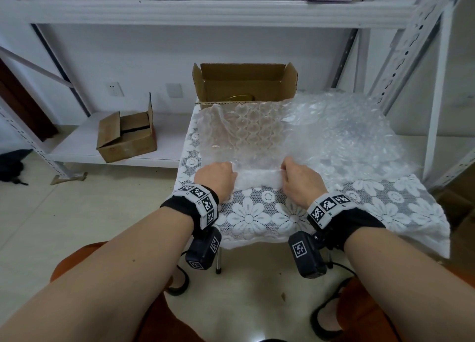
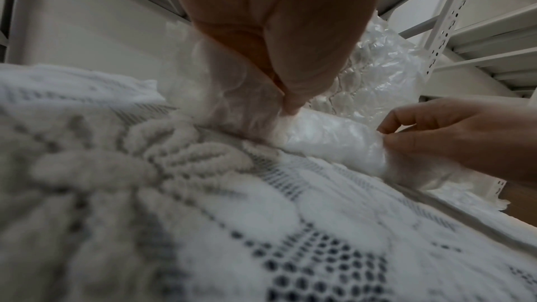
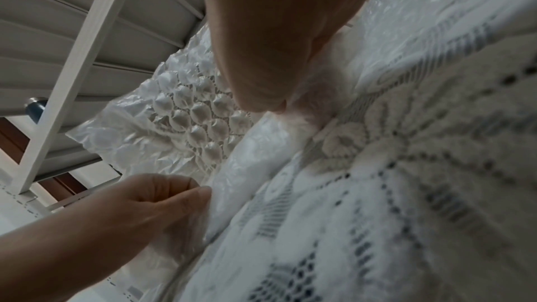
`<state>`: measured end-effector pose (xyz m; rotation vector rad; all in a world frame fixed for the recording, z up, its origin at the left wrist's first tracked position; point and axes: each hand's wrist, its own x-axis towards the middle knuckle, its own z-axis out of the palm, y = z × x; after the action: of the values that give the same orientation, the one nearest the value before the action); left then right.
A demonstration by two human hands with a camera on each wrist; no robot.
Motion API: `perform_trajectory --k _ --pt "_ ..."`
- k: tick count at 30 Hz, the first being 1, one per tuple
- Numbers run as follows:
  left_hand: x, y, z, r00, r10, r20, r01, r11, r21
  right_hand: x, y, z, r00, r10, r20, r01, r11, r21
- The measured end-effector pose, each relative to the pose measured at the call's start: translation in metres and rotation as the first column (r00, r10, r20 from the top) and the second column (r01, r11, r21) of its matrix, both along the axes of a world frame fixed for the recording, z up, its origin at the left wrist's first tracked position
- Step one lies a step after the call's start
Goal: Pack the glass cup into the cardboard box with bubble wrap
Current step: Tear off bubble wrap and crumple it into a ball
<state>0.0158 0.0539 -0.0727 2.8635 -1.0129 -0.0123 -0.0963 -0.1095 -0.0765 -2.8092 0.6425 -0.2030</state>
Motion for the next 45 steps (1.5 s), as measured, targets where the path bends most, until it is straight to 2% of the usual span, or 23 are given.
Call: perform_trajectory --k 4,9,14,17,20,22,24,26,28,31,33,37,45 --pt "0.003 0.004 -0.003 1.0 0.006 0.016 -0.007 0.998 0.063 0.001 0.0 0.0 0.999 0.015 -0.046 -0.018 0.999 -0.051" --pt "0.0 0.006 -0.003 0.999 0.001 0.048 -0.007 0.992 0.123 0.0 -0.002 -0.001 0.997 0.05 -0.06 -0.053 0.998 -0.042" --pt "0.001 0.007 -0.002 0.998 0.015 0.065 -0.024 0.989 0.146 -0.002 -0.006 -0.003 0.997 0.01 -0.071 -0.013 0.999 -0.053" --pt "0.001 0.009 -0.002 0.994 0.02 0.107 -0.03 0.995 0.099 -0.004 -0.008 -0.004 0.998 -0.014 -0.068 0.011 0.999 -0.041" --pt "0.0 0.008 -0.001 0.976 -0.092 0.199 0.11 0.991 -0.079 -0.004 -0.007 -0.006 0.998 -0.022 -0.066 0.018 0.998 -0.055" --pt "-0.005 0.005 0.002 0.975 -0.169 0.143 0.201 0.946 -0.253 -0.004 -0.008 -0.007 0.998 -0.028 -0.057 0.024 0.998 -0.061" --pt "-0.011 0.001 0.005 0.964 -0.265 0.007 0.252 0.908 -0.336 -0.004 -0.007 -0.006 0.998 -0.026 -0.056 0.022 0.997 -0.077" --pt "-0.014 -0.003 0.004 0.937 -0.334 -0.106 0.291 0.91 -0.296 -0.002 -0.007 -0.004 0.998 -0.005 -0.056 -0.003 0.99 -0.144" --pt "-0.015 -0.004 0.001 0.926 -0.339 -0.165 0.298 0.927 -0.23 -0.001 -0.005 -0.001 0.999 0.044 -0.013 -0.046 0.983 -0.178" --pt "-0.015 -0.002 -0.005 0.931 -0.313 -0.187 0.273 0.939 -0.211 -0.001 0.003 0.005 0.971 0.22 0.096 -0.217 0.975 -0.041" --pt "-0.015 -0.002 -0.006 0.935 -0.303 -0.185 0.261 0.94 -0.218 0.0 0.013 0.006 0.947 0.308 0.086 -0.313 0.949 0.043" --pt "-0.015 -0.002 -0.004 0.934 -0.28 -0.221 0.236 0.95 -0.204 0.002 0.02 -0.003 0.955 0.294 0.03 -0.295 0.945 0.143" --pt "-0.015 -0.001 0.0 0.946 -0.238 -0.221 0.205 0.965 -0.161 0.0 0.016 -0.005 0.958 0.286 0.033 -0.288 0.952 0.106"
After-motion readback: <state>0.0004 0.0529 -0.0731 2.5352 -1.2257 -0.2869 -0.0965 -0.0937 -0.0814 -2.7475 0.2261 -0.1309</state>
